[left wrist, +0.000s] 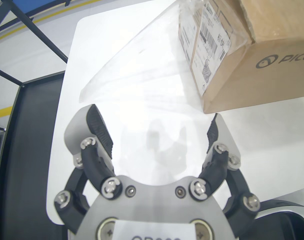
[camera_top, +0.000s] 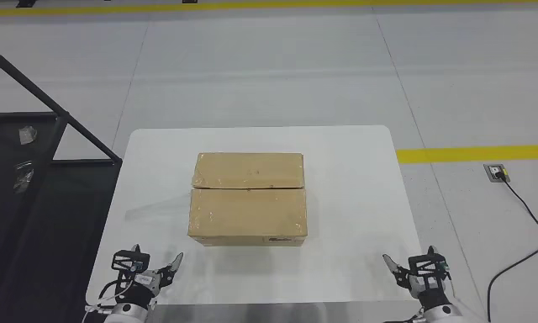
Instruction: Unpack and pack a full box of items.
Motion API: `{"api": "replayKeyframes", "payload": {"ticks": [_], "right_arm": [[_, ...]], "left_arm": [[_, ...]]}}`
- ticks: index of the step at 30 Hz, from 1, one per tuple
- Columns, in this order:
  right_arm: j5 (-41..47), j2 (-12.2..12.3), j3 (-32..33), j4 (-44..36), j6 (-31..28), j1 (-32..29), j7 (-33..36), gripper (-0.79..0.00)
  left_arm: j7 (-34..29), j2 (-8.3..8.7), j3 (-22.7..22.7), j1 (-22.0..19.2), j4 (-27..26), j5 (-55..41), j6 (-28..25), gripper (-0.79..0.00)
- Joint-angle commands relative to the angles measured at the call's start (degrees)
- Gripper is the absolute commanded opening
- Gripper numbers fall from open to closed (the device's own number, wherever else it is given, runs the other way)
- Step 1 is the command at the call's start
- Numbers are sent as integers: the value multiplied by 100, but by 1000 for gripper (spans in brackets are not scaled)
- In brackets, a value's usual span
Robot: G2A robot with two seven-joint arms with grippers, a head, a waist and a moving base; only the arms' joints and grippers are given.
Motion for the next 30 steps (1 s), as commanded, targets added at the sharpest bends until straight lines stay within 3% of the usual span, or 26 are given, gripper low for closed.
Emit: {"api": "replayKeyframes", "payload": {"ticks": [1,7,11,16,21,30], "right_arm": [[0,0,0,0,0,0,0,0],[-180,3,-89,-150,-150,6,-72,0],[433,39,-87,-459,-1379,33,191,0],[1080,60,-212,-738,-2213,344,778,0],[1616,44,-573,-965,-2211,933,1879,0],[1616,44,-573,-965,-2211,933,1879,0]], "left_arm": [[0,0,0,0,0,0,0,-1],[152,11,40,-4,-17,233,-170,0],[529,11,18,-32,-63,371,-282,0],[803,30,-326,-117,-163,-435,-1003,0],[897,24,-603,-300,0,-1276,-1317,0],[895,26,-625,-303,7,-1323,-1354,0]]}}
